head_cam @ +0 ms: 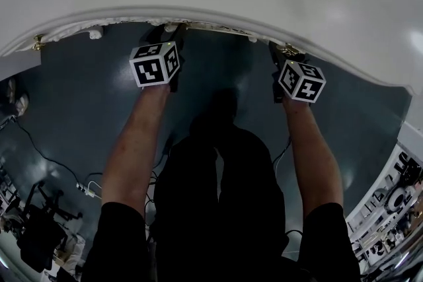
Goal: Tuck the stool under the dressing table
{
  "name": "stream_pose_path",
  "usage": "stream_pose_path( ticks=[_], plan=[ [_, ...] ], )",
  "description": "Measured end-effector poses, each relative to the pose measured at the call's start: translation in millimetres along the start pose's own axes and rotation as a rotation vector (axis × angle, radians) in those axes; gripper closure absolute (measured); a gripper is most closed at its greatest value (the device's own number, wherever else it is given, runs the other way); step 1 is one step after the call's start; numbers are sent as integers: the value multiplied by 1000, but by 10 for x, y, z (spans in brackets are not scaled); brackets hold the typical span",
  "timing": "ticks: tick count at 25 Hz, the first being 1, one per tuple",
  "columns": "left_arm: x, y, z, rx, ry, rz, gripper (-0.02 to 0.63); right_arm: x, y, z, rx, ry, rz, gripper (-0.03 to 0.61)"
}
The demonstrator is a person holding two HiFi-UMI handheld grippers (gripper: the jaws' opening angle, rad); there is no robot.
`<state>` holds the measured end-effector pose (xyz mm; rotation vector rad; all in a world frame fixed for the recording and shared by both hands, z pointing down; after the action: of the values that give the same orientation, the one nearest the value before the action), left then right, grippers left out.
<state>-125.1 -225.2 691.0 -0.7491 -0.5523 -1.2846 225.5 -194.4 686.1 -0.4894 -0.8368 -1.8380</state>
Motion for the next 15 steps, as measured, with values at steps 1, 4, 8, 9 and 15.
stream_pose_path(
  ticks=[1,4,8,9,15],
  plan=[
    [17,8,-25,2,5,1,374,10,12,-19,-3,9,5,347],
    [45,29,-40,5,24,9,374,41,51,-59,-10,35,20,347],
    [46,88,-22,7,50,7,373,34,113,-74,-16,65,22,347],
    [51,80,-16,6,55,7,374,42,114,-70,-18,68,20,347],
    [-8,60,3,-31,48,14,376,-34,77,-66,14,73,17,347]
  ],
)
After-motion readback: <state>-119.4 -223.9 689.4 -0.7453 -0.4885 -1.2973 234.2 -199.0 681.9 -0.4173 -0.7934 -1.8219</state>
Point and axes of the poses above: the fingertips, and each gripper's own axes: x forward along the fingers, y to its right, z out of its underside, the point moved 9 cm from there along -x, backward along the fingers, and after that the axes turned 7 degrees about -z, right-handed, at the moved point
